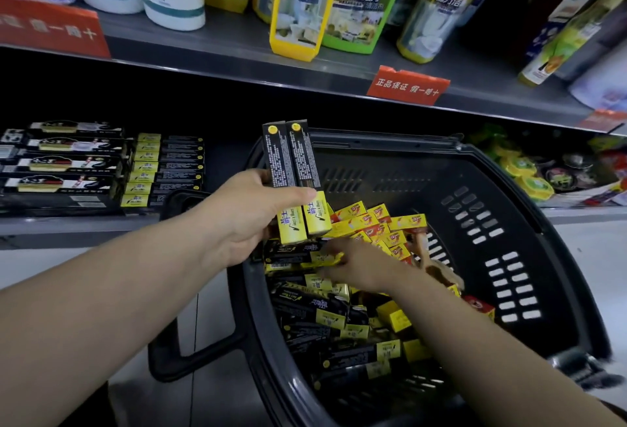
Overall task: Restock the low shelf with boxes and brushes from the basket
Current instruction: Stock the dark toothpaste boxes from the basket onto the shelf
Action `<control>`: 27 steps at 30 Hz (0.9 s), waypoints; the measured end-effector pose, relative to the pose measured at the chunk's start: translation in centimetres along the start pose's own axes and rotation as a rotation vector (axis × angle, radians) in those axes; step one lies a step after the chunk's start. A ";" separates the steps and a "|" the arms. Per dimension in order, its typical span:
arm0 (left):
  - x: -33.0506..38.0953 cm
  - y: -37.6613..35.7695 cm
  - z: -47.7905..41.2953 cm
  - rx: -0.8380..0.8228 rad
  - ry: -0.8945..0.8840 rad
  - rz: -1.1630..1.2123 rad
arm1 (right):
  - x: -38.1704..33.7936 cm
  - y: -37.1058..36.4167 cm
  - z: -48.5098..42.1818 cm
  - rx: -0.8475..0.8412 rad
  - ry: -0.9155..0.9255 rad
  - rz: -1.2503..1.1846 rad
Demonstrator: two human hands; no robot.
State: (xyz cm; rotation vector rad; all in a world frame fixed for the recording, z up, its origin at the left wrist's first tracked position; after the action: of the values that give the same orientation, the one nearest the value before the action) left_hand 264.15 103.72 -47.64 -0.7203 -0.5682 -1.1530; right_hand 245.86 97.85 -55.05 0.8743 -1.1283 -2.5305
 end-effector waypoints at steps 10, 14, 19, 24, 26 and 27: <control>0.4 1.0 0.0 -0.032 0.020 0.074 | -1.3 2.3 2.4 0.224 -0.227 -0.303; 0.8 2.0 -0.1 -0.026 -0.018 0.160 | -4.0 5.1 5.0 0.379 -0.024 -1.152; 1.2 3.5 0.3 -0.083 -0.040 0.215 | -9.3 6.4 3.4 0.283 0.197 -1.109; 0.8 6.3 1.2 -0.100 -0.057 0.202 | -12.5 7.2 0.2 0.302 0.186 -0.876; 0.6 7.8 1.7 -0.090 -0.062 0.221 | -13.8 7.4 -1.0 0.318 0.199 -0.813; 0.5 8.6 1.9 -0.075 -0.061 0.240 | -14.5 7.5 -1.5 0.319 0.224 -0.791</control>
State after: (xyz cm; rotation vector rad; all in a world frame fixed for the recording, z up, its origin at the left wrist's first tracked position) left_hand 272.41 106.85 -47.82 -0.8663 -0.4763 -0.9355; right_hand 258.11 98.19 -44.14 1.9608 -1.3151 -2.7225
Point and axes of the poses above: each hand's wrist, its own z-axis away from the middle knuckle, its own y-axis out of the back of the hand, x = y × z, the point moved 1 cm from there along -z, towards the middle knuckle, and after that the axes turned 11 degrees about y, right-handed, at the moved point
